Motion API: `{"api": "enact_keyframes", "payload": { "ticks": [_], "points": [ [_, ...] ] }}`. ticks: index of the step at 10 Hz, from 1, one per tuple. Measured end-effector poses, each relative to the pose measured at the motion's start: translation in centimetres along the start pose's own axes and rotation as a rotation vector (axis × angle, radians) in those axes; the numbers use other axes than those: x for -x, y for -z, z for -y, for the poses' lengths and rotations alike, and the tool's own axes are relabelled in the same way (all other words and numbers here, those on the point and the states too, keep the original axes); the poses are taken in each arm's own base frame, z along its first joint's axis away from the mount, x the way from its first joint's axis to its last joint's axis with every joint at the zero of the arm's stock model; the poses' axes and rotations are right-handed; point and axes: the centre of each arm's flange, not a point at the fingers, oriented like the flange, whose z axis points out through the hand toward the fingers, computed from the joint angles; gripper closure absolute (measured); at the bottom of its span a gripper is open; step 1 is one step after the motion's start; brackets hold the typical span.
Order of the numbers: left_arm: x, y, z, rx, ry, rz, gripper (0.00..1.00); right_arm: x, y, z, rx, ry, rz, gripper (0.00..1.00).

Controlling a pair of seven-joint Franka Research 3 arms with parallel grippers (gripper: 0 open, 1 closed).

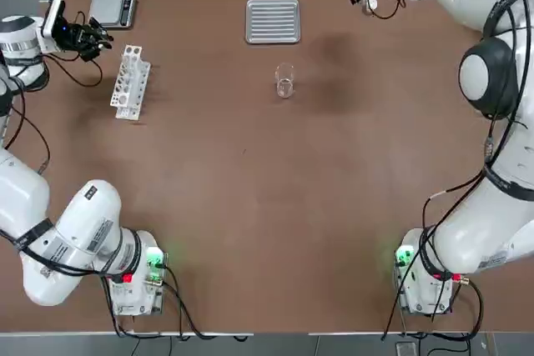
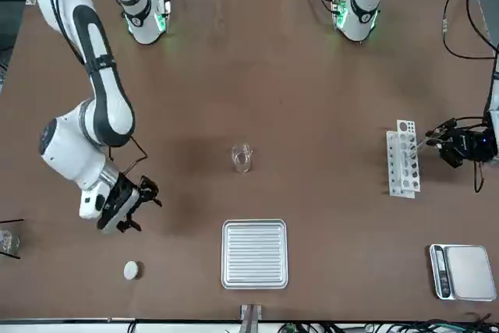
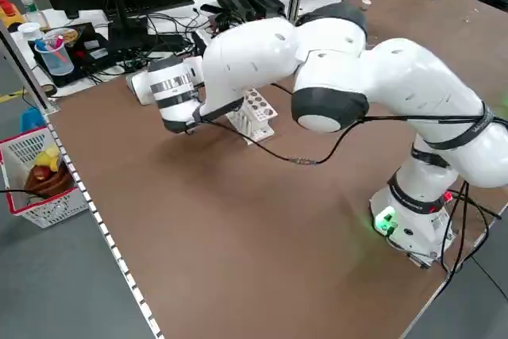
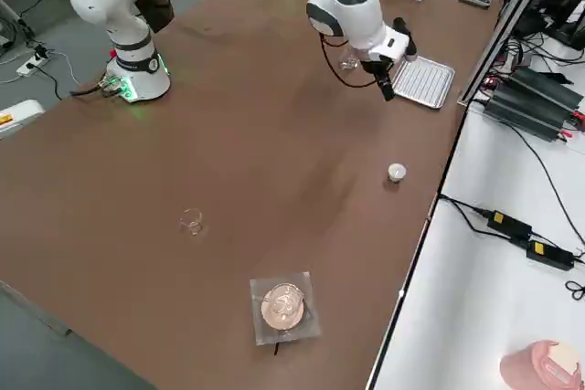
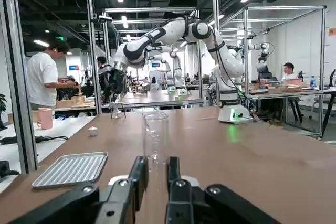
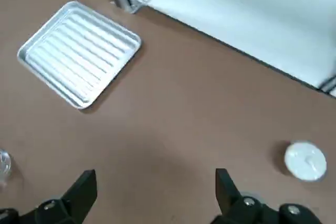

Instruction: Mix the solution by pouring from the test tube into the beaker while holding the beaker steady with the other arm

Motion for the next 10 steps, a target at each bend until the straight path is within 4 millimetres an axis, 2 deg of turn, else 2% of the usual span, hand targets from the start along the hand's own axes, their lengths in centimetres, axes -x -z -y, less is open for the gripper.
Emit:
{"api": "enact_keyframes", "payload": {
  "ticks": [2,6,10],
  "points": [
    [1.2,-0.2,-0.2,0.002,0.004,-0.012,0.79,-1.1,0.9,0.4,0.023,-0.186,0.065,0.00],
    [1.9,-0.1,-0.4,0.014,0.002,0.015,0.79,-3.9,4.2,1.1,0.076,-0.484,0.164,0.00],
    [3.3,-0.5,-0.3,0.013,-0.001,0.025,0.79,-5.3,6.9,1.9,0.100,-0.677,0.225,0.00]
  ]
}}
